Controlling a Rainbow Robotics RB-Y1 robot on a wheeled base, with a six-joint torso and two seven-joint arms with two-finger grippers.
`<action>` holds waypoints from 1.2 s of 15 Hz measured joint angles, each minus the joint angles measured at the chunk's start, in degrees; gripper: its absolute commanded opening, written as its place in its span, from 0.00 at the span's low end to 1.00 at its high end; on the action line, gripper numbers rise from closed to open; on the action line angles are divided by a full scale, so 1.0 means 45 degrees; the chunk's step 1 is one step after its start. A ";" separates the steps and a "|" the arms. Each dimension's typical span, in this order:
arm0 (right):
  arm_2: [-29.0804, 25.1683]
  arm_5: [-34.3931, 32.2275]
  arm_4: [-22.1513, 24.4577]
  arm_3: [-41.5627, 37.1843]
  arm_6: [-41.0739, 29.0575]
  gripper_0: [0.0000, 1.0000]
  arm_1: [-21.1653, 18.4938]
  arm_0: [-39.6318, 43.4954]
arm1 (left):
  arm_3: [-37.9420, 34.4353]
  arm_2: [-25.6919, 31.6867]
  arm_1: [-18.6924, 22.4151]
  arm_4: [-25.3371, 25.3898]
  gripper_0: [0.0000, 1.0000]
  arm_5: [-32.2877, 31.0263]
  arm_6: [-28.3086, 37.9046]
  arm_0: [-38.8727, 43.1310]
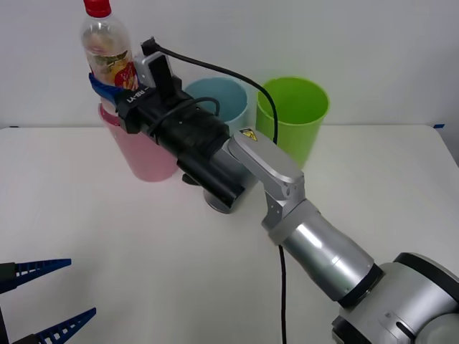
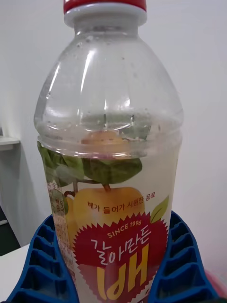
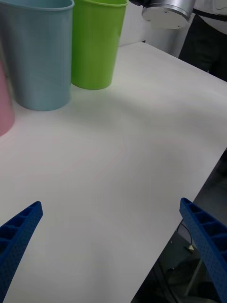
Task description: Put cans in the blue bin and PET bottles in the pink bin and trash in the green bin.
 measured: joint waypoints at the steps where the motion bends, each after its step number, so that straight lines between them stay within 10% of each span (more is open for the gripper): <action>1: -0.0009 0.0219 -0.0009 0.0217 0.0003 0.00 0.0000 -0.0230 | 0.0000 0.0000 0.0000 0.0000 1.00 0.0000 -0.0001 0.0000; 18: -0.0222 0.0894 -0.0084 0.3874 -0.0433 0.00 0.0000 -0.2963 | 0.0000 0.0000 0.0000 0.0000 1.00 0.0000 0.0000 0.0000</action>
